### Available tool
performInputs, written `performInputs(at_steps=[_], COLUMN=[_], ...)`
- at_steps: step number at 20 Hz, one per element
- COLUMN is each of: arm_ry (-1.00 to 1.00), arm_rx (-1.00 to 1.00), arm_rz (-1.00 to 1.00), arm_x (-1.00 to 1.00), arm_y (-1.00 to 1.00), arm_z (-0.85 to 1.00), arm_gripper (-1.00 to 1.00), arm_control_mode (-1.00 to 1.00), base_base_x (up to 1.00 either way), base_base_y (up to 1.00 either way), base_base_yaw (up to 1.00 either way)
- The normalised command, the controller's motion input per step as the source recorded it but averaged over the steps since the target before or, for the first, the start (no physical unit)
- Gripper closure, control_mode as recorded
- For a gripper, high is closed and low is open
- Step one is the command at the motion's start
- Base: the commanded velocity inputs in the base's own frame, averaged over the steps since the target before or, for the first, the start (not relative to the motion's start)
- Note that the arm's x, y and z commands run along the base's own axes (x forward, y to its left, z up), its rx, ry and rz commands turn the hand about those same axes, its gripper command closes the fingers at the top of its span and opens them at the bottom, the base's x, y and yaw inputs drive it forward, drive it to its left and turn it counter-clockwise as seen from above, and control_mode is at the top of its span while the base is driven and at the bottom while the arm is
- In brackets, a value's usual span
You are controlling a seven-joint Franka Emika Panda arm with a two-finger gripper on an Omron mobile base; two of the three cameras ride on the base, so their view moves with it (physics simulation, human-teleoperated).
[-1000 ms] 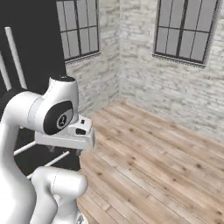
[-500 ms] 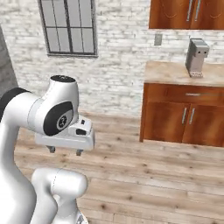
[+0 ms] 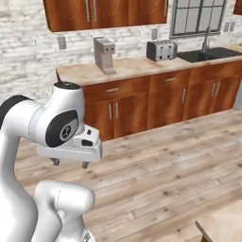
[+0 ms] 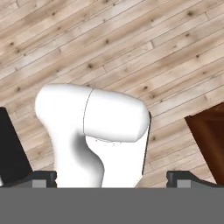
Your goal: Place the sponge inside the microwave to prepare for sanitizing.
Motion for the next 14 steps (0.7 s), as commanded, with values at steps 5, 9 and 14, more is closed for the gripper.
performInputs(at_steps=[5,9,14], arm_ry=[0.00,0.00,0.00], arm_rx=[0.00,0.00,0.00], arm_rz=[0.00,0.00,0.00], arm_x=[0.00,0.00,0.00], arm_y=[0.00,0.00,0.00], arm_z=[0.00,0.00,0.00], arm_gripper=[-1.00,-1.00,-1.00], arm_control_mode=[1.00,1.00,1.00], base_base_x=[0.23,0.08,0.43], base_base_y=[0.17,0.18,-0.01], base_base_yaw=[-0.77,-0.63,-0.66])
